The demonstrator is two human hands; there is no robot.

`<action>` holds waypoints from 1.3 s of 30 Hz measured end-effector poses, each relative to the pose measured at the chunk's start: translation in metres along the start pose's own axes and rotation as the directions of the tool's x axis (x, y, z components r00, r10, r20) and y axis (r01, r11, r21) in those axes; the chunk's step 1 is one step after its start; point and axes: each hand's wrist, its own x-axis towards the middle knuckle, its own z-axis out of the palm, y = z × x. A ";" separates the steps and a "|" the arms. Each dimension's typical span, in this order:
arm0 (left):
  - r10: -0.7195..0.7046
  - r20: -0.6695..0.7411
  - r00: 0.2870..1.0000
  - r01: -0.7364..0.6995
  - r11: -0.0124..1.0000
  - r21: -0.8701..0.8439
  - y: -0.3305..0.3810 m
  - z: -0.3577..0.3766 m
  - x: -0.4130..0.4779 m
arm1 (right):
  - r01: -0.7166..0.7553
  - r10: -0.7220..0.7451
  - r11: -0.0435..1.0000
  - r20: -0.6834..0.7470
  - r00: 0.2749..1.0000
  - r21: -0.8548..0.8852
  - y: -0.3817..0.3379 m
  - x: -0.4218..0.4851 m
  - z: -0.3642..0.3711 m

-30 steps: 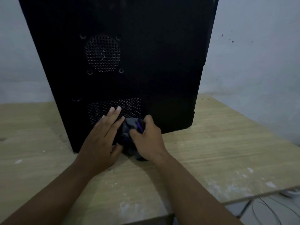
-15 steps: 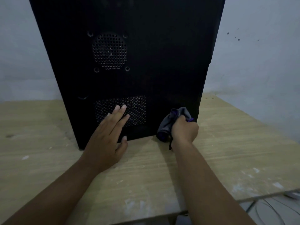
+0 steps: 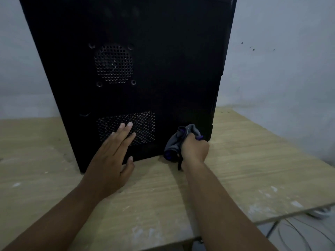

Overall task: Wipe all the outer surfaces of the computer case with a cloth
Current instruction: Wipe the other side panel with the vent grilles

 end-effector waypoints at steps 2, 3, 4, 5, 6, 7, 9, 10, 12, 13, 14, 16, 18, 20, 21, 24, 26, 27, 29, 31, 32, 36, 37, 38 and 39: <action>0.000 -0.005 1.000 0.000 1.000 -0.003 0.000 0.001 0.000 | 0.031 -0.030 0.999 -0.060 0.998 0.011 -0.002 0.011 -0.002; 0.000 -0.008 1.000 0.000 1.000 -0.005 0.000 0.001 0.000 | 0.067 -0.068 0.998 -0.079 0.995 -0.012 -0.002 0.014 -0.002; -0.001 -0.012 1.000 0.001 1.000 -0.010 0.001 0.002 0.001 | 0.136 -0.141 0.988 -0.085 0.986 -0.068 -0.002 0.017 -0.002; -0.001 -0.015 1.000 0.001 1.000 -0.013 0.001 0.002 0.001 | 0.222 -0.235 0.963 -0.071 0.969 -0.149 -0.001 0.017 -0.002; -0.001 -0.015 1.000 0.001 1.000 -0.014 0.001 0.002 0.001 | 0.321 -0.339 0.917 -0.040 0.940 -0.237 0.000 0.015 -0.002; -0.004 -0.015 1.000 0.004 1.000 -0.016 0.001 0.002 0.002 | 0.419 -0.436 0.858 0.011 0.900 -0.299 0.001 0.011 -0.002; -0.006 -0.014 1.000 0.006 1.000 -0.016 0.001 0.002 0.002 | 0.575 -0.563 0.764 0.133 0.816 -0.293 0.005 0.001 0.001; -0.008 -0.012 1.000 0.007 1.000 -0.014 0.001 0.002 0.002 | 0.635 -0.604 0.728 0.194 0.773 -0.261 0.008 -0.003 0.003; -0.009 -0.007 1.000 0.009 1.000 -0.007 0.001 0.002 0.002 | 0.708 -0.640 0.678 0.317 0.700 -0.196 0.013 -0.014 0.005; -0.010 -0.004 1.000 0.010 1.000 -0.003 0.001 0.002 0.002 | 0.726 -0.634 0.666 0.385 0.671 -0.169 0.016 -0.020 0.005; -0.010 -0.001 1.000 0.010 1.000 0.001 0.001 0.002 0.001 | 0.742 -0.621 0.653 0.451 0.641 -0.155 0.018 -0.023 0.006; -0.007 0.007 1.000 0.007 1.000 0.010 0.001 0.002 0.001 | 0.763 -0.584 0.631 0.559 0.588 -0.143 0.020 -0.029 0.005; -0.007 0.011 1.000 0.007 1.000 0.008 0.001 0.001 0.001 | 0.764 -0.583 0.633 0.571 0.578 -0.127 0.018 -0.030 0.005; -0.006 0.008 1.000 0.006 1.000 0.006 0.000 0.001 0.001 | 0.740 -0.635 0.665 0.451 0.628 -0.095 0.011 -0.026 0.005; -0.007 0.007 1.000 0.007 1.000 0.003 0.000 0.001 0.001 | 0.721 -0.653 0.688 0.359 0.667 -0.086 0.007 -0.022 0.005; -0.002 -0.001 1.000 0.002 1.000 -0.011 0.001 0.001 0.001 | 0.589 -0.583 0.801 0.077 0.808 -0.113 0.001 -0.001 0.004; 0.000 -0.005 1.000 0.000 1.000 -0.013 0.001 0.001 0.001 | 0.467 -0.475 0.872 -0.027 0.879 -0.150 0.002 0.013 0.002; 0.000 -0.007 1.000 0.000 1.000 -0.012 0.001 0.001 0.001 | 0.434 -0.446 0.885 -0.036 0.894 -0.170 0.004 0.017 0.001; -0.004 -0.008 1.000 0.004 1.000 -0.013 0.002 0.001 0.002 | 0.486 -0.494 0.852 0.009 0.870 -0.194 0.007 0.017 0.002; -0.011 -0.011 1.000 0.011 1.000 -0.013 0.002 0.000 0.002 | 0.642 -0.632 0.741 0.120 0.766 -0.198 0.010 0.006 0.005; -0.010 -0.010 1.000 0.010 1.000 -0.011 0.002 0.000 0.002 | 0.716 -0.689 0.669 0.193 0.698 -0.200 0.013 0.001 0.007; -0.005 0.001 1.000 0.005 1.000 0.007 0.001 -0.001 0.002 | 0.887 -0.741 0.391 0.487 0.462 -0.246 0.024 -0.017 0.014; -0.006 0.006 1.000 0.006 1.000 0.009 0.001 -0.001 0.002 | 0.919 -0.723 0.314 0.568 0.394 -0.237 0.027 -0.019 0.014; -0.007 0.011 1.000 0.007 1.000 0.011 0.002 -0.001 0.002 | 0.946 -0.698 0.232 0.638 0.324 -0.227 0.028 -0.021 0.013; -0.009 0.015 1.000 0.008 1.000 0.014 0.002 -0.001 0.001 | 0.963 -0.682 0.149 0.682 0.265 -0.225 0.028 -0.021 0.013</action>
